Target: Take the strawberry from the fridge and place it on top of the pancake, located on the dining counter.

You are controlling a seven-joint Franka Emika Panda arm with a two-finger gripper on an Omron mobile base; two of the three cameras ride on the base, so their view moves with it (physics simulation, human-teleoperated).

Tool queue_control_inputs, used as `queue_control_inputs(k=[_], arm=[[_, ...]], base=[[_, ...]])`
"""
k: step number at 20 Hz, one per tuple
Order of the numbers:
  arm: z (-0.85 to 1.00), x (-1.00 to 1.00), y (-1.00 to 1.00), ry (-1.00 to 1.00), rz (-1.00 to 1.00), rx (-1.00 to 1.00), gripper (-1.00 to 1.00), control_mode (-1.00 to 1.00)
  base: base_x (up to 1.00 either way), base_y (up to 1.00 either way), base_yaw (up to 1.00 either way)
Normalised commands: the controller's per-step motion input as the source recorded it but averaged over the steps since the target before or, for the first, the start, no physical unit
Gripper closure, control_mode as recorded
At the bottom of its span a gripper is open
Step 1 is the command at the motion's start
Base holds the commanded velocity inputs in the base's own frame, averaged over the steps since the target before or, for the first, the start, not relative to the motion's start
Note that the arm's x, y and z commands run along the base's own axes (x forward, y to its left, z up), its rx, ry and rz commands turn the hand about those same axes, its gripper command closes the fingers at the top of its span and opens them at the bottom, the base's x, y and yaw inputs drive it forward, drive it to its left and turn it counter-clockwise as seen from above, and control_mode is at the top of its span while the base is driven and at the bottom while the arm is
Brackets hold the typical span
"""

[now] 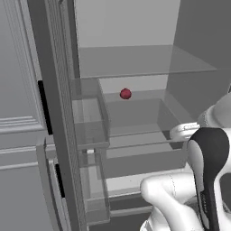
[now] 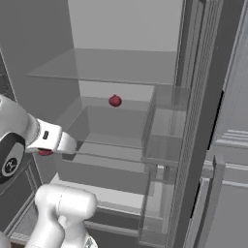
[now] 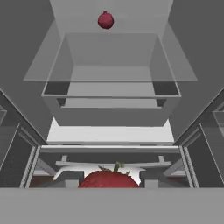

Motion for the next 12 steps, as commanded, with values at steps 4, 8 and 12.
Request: queue_control_inputs(k=[4, 8, 12], arm=[[0.0, 0.0, 0.0, 0.0, 0.0, 0.0, 1.0, 1.0], [0.0, 0.0, 0.0, 0.0, 0.0, 0.0, 1.0, 1.0], [0.0, 0.0, 0.0, 0.0, 0.0, 0.0, 1.0, 1.0]], base=[[-1.0, 0.0, 0.0], [-1.0, 0.0, 0.0], [-1.0, 0.0, 0.15]])
